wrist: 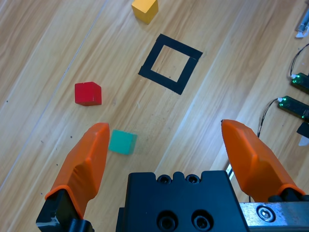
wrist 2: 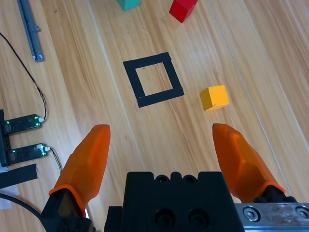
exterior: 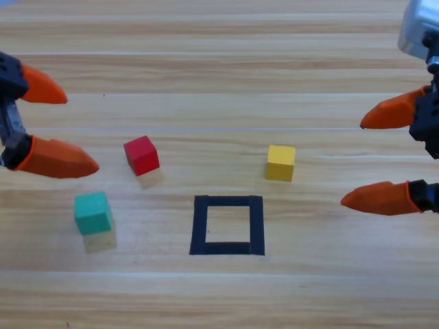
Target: Stack the blocks in the rectangular block: red at the bottom, yellow in the middle, green on top
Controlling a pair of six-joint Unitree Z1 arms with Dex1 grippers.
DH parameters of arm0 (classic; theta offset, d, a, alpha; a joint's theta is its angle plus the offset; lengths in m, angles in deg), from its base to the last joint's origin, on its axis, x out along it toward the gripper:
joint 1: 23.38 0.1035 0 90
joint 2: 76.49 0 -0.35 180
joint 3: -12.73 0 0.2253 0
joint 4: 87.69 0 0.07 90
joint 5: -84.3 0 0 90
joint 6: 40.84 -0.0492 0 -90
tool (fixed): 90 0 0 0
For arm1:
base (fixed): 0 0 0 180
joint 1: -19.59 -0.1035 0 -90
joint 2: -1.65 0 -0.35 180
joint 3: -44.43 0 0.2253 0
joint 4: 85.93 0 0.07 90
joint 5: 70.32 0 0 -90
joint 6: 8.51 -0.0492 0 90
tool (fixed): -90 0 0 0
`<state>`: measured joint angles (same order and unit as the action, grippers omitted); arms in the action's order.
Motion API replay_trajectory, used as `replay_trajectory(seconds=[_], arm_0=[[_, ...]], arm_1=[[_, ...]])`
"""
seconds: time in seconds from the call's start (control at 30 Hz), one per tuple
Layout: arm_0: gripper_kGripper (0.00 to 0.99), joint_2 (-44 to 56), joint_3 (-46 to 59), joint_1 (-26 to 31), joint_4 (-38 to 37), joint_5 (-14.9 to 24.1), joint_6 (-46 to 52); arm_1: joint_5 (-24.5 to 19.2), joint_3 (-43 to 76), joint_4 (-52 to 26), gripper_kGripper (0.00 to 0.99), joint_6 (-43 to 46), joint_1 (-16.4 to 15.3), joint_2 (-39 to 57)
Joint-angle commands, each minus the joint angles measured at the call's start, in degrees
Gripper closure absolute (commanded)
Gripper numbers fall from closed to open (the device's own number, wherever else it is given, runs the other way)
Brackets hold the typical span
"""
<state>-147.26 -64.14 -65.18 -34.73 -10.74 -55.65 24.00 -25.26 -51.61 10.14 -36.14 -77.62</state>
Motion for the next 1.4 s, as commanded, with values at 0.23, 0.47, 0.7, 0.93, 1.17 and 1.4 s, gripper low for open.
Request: replay_trajectory(seconds=[0.23,0.47,0.7,0.93,1.17,1.4], arm_0=[[0.000,0.54,1.49,-1.00,0.36,0.55,0.14],[0.000,0.54,1.58,-1.00,0.28,1.08,0.14],[0.000,-1.22,-0.53,-1.00,0.28,7.06,7.96],[0.000,-16.69,-15.56,-0.56,6.08,17.25,35.29],[0.047,-27.85,-23.29,2.42,7.22,20.24,49.53],[0.042,-35.32,-25.93,5.50,7.13,18.66,58.41]], arm_1=[[3.07,0.63,1.52,0.060,-0.20,-1.22,-4.22],[-6.16,-1.74,1.34,0.060,-10.83,-1.22,-5.54],[-16.97,-8.51,1.87,0.062,-23.93,1.85,-13.89],[-16.71,-24.33,18.39,0.062,-45.37,4.22,-30.15],[-17.15,-34.61,26.92,0.059,-56.71,5.46,-42.98],[-15.92,-38.13,27.27,0.014,-60.32,5.63,-44.92]])
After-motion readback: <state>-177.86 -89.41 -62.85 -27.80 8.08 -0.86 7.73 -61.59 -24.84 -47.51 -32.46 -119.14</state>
